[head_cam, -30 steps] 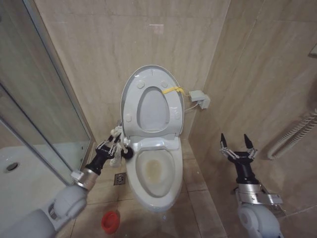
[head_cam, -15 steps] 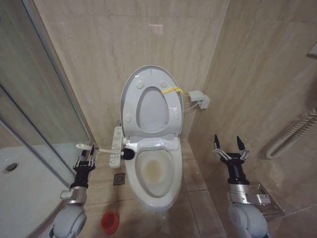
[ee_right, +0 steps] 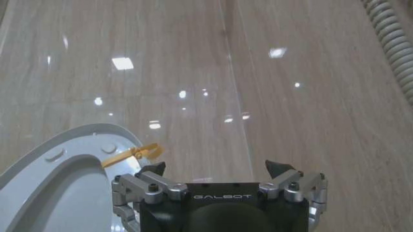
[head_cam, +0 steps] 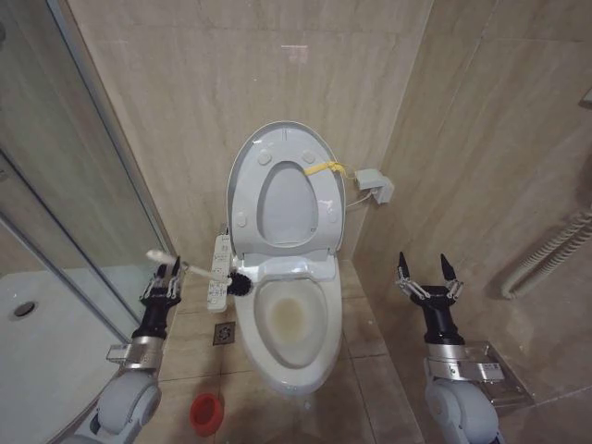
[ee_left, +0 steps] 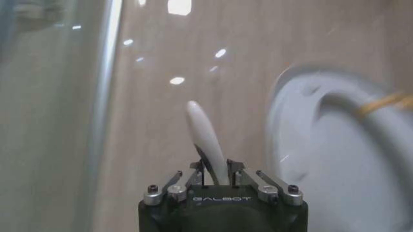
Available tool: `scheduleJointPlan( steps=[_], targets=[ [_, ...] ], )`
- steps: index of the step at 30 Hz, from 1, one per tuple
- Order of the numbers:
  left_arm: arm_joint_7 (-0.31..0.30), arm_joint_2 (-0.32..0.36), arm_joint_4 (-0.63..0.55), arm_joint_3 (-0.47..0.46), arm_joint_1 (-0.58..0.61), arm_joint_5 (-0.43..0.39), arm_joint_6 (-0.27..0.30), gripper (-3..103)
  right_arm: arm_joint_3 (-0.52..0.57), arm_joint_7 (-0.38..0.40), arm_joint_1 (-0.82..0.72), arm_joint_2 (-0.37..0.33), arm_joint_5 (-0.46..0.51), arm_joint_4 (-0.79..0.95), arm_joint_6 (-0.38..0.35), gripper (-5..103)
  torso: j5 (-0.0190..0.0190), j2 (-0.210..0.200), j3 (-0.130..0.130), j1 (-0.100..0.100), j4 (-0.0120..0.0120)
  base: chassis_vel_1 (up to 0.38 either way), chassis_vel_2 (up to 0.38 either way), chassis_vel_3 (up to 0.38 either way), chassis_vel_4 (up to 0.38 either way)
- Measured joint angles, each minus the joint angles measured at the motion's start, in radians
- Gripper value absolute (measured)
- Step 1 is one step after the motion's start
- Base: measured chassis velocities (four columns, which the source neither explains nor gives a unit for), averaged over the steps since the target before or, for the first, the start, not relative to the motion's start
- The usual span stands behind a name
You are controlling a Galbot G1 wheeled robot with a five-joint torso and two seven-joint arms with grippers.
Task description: Open the toilet lid, clean the toilet bowl with a toilet brush, close the toilet lid, and flush.
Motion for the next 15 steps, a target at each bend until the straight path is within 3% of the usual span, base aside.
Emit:
scheduleJointPlan(
  steps=[3,4,6,15],
  targets=[
    [0.106,0.03,-0.023,0.018,-0.017,-0.081,-0.052,23,-0.001,-0.001,-0.006,0.0,-0.001,0.005,0.0,100,0.0,0.0,0.0,0.0,-0.0002,0.0,0.0,0.0,0.0],
    [0.106,0.03,-0.023,0.018,-0.017,-0.081,-0.052,23,-0.001,-0.001,-0.006,0.0,-0.001,0.005,0.0,100,0.0,0.0,0.0,0.0,-0.0002,0.0,0.0,0.0,0.0],
    [0.17,0.048,-0.031,0.016,-0.012,-0.144,-0.074,18,0.0,-0.002,-0.013,-0.002,-0.002,0.013,0.001,100,-0.0002,0.0,0.0,0.0,-0.0002,0.0,0.0,0.0,0.0],
    [0.329,0.071,-0.093,-0.042,0.041,-0.273,-0.119,18,0.006,-0.002,-0.032,-0.013,0.0,0.035,0.003,100,-0.0004,0.0,0.0,0.0,-0.0005,0.0,0.0,0.0,0.0]
  ],
)
